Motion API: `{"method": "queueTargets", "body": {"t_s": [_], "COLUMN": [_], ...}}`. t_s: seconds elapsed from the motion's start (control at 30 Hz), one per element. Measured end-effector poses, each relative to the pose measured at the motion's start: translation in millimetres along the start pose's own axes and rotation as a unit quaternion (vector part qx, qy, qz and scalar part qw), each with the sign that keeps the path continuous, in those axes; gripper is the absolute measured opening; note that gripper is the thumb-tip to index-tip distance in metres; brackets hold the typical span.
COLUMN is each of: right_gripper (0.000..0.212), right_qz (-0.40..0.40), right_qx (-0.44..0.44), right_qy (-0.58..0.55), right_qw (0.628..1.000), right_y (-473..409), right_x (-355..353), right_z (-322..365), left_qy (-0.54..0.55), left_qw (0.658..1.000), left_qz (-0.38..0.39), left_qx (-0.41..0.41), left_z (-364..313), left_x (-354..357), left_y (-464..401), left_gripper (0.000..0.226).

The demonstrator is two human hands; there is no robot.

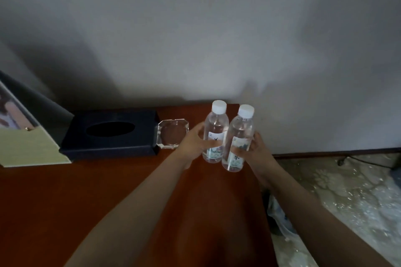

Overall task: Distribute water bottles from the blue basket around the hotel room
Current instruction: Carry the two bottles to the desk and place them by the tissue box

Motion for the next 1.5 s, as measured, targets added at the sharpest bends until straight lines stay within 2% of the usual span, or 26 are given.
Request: {"method": "queueTargets", "body": {"t_s": [0.13, 0.3, 0.43, 0.7, 0.8, 0.93, 1.17, 1.5], "right_gripper": [0.067, 0.062, 0.07, 0.069, 0.071, 0.072, 0.072, 0.072], "right_qz": [-0.022, -0.042, -0.029, 0.002, 0.013, 0.029, 0.041, 0.052], "right_qx": [-0.007, -0.017, -0.016, -0.04, -0.046, -0.057, -0.042, -0.039], "right_qy": [0.014, 0.014, 0.033, 0.067, 0.088, 0.073, 0.083, 0.085], "right_qw": [1.0, 0.999, 0.999, 0.997, 0.995, 0.995, 0.995, 0.994], "right_y": [-25, -54, -72, -91, -94, -95, -94, -90], "right_x": [1, 2, 7, 11, 14, 19, 17, 16], "right_z": [4, 10, 7, 4, 3, 4, 4, -3], "left_qy": [0.008, 0.006, 0.008, -0.031, -0.039, -0.043, -0.052, -0.075], "left_qw": [1.0, 0.999, 0.999, 0.997, 0.997, 0.996, 0.996, 0.995], "left_qz": [-0.004, -0.015, -0.027, -0.051, -0.058, -0.067, -0.061, -0.071], "left_qx": [0.026, 0.028, 0.03, 0.044, 0.044, 0.043, 0.023, 0.005], "left_z": [-6, -5, -5, -2, 0, 1, 2, 8], "left_x": [-14, -38, -52, -67, -69, -70, -66, -66], "left_y": [-21, -45, -50, -42, -40, -35, -32, -30], "left_gripper": [0.055, 0.055, 0.061, 0.056, 0.061, 0.067, 0.058, 0.07]}}
Point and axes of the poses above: each hand's wrist, its own y-axis away from the middle knuckle, its own x-axis out of the palm, z = x × y, the point moved 8 cm from there along -y, towards the middle knuckle, and after that the axes turned 13 degrees about z, right-handed, at the moved point
